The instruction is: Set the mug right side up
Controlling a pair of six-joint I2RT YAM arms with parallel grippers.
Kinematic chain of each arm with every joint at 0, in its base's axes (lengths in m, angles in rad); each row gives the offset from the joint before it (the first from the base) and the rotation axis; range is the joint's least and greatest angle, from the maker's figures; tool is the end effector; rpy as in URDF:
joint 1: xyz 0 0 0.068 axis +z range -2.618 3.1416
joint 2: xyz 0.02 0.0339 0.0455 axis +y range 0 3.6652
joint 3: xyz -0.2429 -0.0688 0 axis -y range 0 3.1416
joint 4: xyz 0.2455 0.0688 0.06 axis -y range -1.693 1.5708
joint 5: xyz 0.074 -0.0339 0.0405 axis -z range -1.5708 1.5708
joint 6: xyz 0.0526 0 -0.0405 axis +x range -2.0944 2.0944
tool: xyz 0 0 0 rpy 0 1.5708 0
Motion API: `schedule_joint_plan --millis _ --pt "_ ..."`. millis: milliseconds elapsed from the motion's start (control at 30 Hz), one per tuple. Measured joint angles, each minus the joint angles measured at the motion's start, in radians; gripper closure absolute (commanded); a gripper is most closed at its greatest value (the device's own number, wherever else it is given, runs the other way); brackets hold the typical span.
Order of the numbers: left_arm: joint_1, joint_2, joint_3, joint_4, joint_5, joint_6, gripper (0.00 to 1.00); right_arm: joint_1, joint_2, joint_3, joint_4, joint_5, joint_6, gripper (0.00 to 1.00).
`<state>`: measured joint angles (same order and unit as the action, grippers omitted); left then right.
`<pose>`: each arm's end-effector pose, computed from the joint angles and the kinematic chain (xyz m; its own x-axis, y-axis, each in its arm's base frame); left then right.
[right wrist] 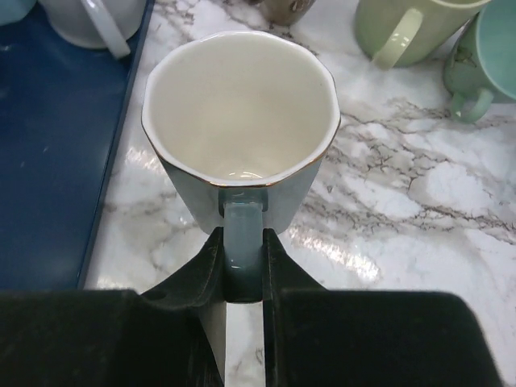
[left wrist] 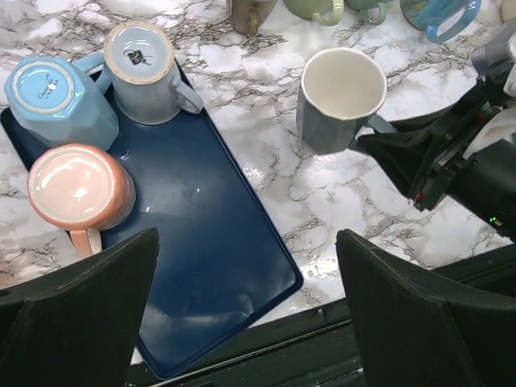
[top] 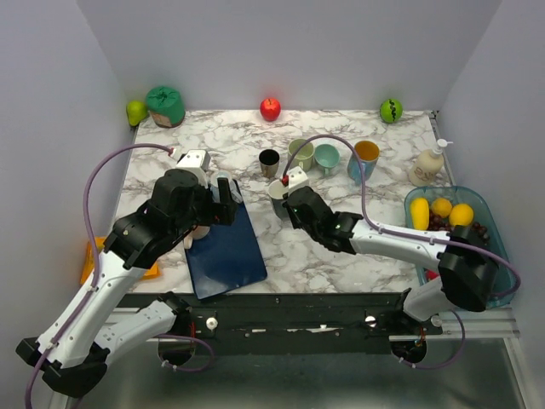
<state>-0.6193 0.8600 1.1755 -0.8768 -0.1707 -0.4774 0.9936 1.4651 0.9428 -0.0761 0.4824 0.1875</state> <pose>0.1541 -0.0988 0.3638 -0.5940 -0.1326 -0.7935 0.2049 0.9288 -0.3087 0.2042 0.2689 0.2166 -0.4014 -0.3138 -0.8605 -0.4666 0.8785 -0.1027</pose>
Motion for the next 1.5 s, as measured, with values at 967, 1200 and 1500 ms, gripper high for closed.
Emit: schedule_joint_plan --millis 967,1200,1500 --pt "0.044 0.0 -0.193 -0.031 -0.196 -0.082 0.01 -0.085 0.312 0.079 0.386 -0.059 0.037 0.43" --pt "0.056 0.023 -0.209 -0.037 -0.212 -0.089 0.01 -0.085 0.229 0.109 0.243 -0.09 0.094 0.29" --pt "0.106 0.138 -0.209 -0.085 -0.209 -0.151 0.01 -0.085 -0.003 0.134 -0.041 -0.084 0.213 0.23"
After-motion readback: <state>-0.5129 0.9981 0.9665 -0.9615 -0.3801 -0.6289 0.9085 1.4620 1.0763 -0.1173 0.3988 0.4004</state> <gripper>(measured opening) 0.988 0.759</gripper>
